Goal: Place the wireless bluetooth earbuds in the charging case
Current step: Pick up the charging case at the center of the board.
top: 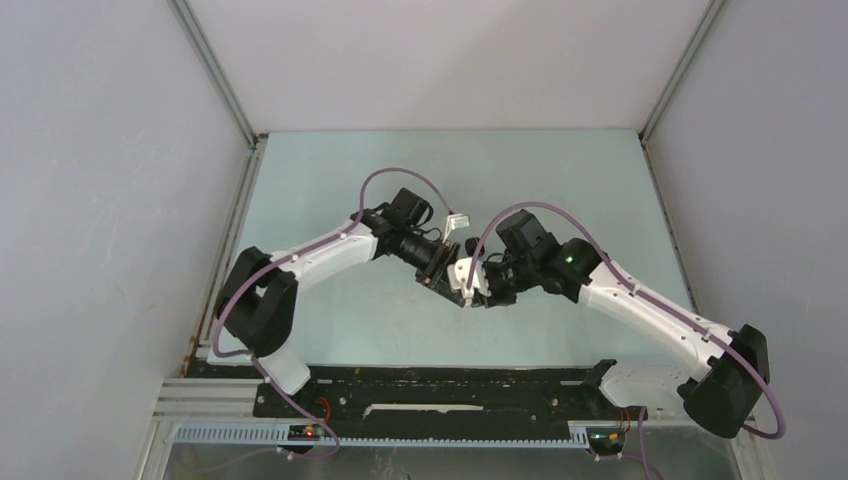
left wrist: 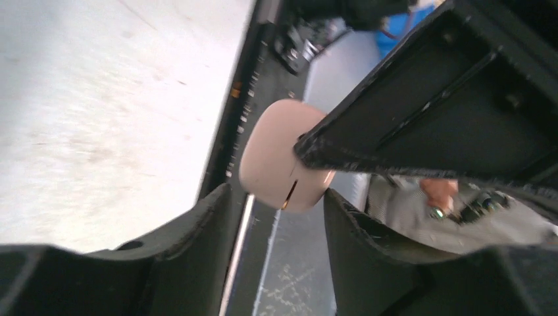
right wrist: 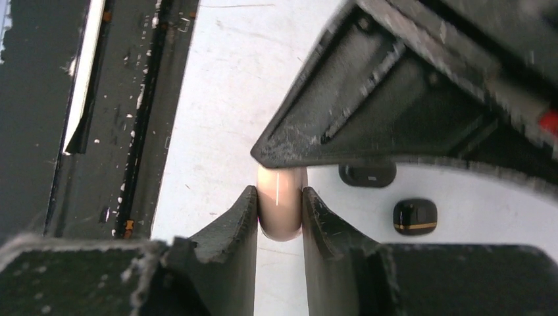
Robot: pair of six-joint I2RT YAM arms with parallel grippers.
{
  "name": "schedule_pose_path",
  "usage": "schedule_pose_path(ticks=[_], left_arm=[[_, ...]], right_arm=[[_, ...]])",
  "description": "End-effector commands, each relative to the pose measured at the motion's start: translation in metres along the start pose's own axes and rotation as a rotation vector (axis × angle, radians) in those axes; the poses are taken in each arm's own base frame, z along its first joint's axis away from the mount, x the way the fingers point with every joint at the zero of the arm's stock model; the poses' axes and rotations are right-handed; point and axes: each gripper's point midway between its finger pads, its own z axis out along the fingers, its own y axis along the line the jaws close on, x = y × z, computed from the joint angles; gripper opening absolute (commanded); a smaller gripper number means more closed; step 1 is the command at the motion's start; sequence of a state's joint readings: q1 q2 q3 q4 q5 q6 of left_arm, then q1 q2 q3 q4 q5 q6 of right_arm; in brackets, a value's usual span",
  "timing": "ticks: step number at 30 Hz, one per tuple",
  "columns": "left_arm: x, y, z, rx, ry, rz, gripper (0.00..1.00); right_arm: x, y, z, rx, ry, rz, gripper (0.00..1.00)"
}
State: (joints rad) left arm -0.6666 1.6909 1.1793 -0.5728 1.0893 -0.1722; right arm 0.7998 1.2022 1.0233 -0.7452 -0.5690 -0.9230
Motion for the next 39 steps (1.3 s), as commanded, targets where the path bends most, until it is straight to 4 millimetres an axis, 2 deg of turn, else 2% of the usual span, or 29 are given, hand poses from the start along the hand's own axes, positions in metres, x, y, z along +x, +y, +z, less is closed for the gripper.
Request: schedule_pose_path(ticks=[1, 3, 4, 6, 9, 15, 19, 23, 29, 34, 39], left_arm=[[-0.057, 0.010, -0.042, -0.243, -0.320, 0.145, 0.62], [-0.072, -0.003, -0.064, -0.308, -0.500, 0.277, 0.67], [-0.079, -0.018, -0.081, -0.350, -0.609, 0.363, 0.68], [-0.088, -0.029, -0.105, -0.427, -0.800, 0.463, 0.72], [-0.079, -0.040, -0.112, -0.426, -0.959, 0.585, 0.74], [-0.054, -0.057, -0.075, -0.395, -0.934, 0.811, 0.74], [-0.047, -0.060, -0.057, -0.360, -0.895, 0.866, 0.73], [-0.041, -0.073, -0.043, -0.256, -0.854, 0.908, 0.69], [-0.043, -0.076, -0.029, -0.204, -0.801, 0.904, 0.62], [-0.044, -0.084, -0.015, -0.114, -0.738, 0.903, 0.61], [-0.047, -0.094, -0.009, -0.060, -0.732, 0.910, 0.57]], right_arm=[[-0.011, -0.007, -0.016, 0.031, -0.092, 0.149, 0.11], [-0.007, -0.009, -0.024, 0.018, -0.139, 0.262, 0.10], [-0.007, -0.009, -0.028, 0.001, -0.178, 0.332, 0.10], [-0.007, -0.011, -0.037, -0.023, -0.246, 0.445, 0.10], [-0.014, -0.018, -0.049, -0.038, -0.339, 0.548, 0.09], [-0.037, -0.034, -0.071, -0.073, -0.513, 0.636, 0.09], [-0.044, -0.035, -0.078, -0.122, -0.564, 0.683, 0.09], [-0.046, -0.032, -0.079, -0.136, -0.573, 0.679, 0.09], [-0.050, -0.028, -0.081, -0.147, -0.582, 0.662, 0.10], [-0.049, -0.025, -0.078, -0.145, -0.568, 0.650, 0.11], [-0.048, -0.025, -0.077, -0.134, -0.558, 0.644, 0.11]])
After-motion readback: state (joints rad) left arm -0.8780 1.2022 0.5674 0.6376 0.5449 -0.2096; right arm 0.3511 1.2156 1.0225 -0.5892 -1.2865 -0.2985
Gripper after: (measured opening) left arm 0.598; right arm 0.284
